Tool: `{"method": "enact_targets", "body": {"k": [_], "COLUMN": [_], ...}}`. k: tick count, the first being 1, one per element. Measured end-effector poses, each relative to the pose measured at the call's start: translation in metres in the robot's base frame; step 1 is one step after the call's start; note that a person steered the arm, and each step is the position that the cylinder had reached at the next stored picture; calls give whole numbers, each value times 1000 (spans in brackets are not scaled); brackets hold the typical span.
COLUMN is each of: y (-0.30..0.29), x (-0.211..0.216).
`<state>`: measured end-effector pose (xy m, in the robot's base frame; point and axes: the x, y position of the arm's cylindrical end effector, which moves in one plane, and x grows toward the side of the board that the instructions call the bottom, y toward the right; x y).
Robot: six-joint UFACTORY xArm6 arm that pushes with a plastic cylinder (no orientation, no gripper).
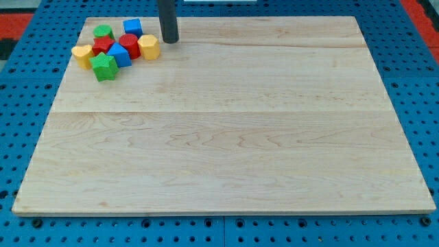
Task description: Move the blue cube into the group of blocks
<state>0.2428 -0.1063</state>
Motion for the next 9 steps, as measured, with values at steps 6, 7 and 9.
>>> {"method": "enact_targets", "body": {"k": [6,7,9], "y": [-92,-91,-63], "x": [-46,-46,5]}}
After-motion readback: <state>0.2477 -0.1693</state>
